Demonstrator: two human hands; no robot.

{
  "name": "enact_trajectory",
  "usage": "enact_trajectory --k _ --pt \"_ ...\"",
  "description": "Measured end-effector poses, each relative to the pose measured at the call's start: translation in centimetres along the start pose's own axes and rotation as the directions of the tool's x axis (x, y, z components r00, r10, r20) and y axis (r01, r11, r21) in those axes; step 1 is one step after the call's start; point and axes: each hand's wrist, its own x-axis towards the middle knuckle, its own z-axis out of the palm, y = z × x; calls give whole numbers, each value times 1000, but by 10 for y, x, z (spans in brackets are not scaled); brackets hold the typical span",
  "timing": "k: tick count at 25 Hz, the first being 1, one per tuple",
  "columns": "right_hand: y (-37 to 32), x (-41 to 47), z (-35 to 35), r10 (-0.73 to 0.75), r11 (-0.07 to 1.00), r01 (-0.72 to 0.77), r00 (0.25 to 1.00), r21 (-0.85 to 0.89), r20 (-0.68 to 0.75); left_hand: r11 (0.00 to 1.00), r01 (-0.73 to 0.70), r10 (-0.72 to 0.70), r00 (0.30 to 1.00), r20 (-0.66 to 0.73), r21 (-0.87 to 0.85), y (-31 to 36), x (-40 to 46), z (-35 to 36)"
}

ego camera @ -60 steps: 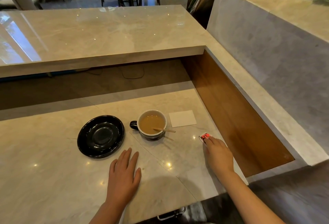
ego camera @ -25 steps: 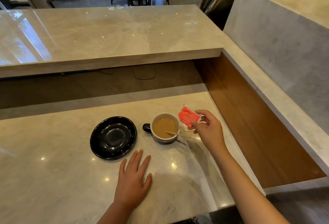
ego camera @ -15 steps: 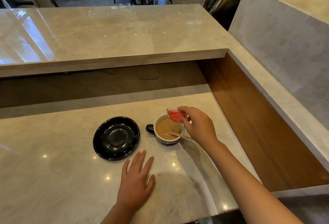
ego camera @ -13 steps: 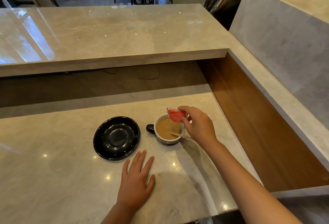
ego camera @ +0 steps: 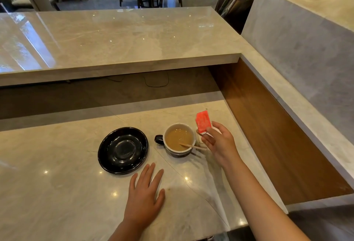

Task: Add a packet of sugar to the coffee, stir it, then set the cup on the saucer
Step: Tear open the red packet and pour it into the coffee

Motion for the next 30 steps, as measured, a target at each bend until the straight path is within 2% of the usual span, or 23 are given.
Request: enact_trajectory --k 3,5,9,12,16,18,20,22,26,28,30 --pt "2 -1 -16 120 914 -131 991 384 53 1000 5 -5 1000 10 22 0 0 0" --pt "5 -4 -25 158 847 -175 985 502 76 999 9 -10 1000 17 38 -1 0 1" --pt "5 -9 -40 145 822 -151 988 550 55 999 5 -6 1000 20 49 -1 1 1" --pt "10 -11 -59 86 872 -43 994 488 -66 999 2 -2 1000 6 43 -1 1 1" --pt "15 -20 -89 4 964 59 972 260 -235 1000 -8 8 1000 -6 15 -1 1 2" --pt "15 -29 -100 -80 997 67 934 -49 -348 1000 -10 10 1000 -5 10 -1 1 2" --pt "14 -38 -107 -255 940 116 865 -322 -432 1000 -10 10 1000 -7 11 -1 1 2" --pt "16 -43 -111 -378 885 182 817 -428 -436 1000 -9 9 1000 -12 5 -1 1 2" --pt "30 -40 -130 -567 692 190 740 -697 -361 1000 1 -1 1000 -9 -2 1 2 2" --pt "40 -35 -136 -605 544 177 760 -820 -237 1000 6 -6 1000 -3 -5 0 1 2" --pt "53 -32 -139 -649 334 230 760 -914 -46 1000 3 -3 1000 -3 -7 0 0 2"
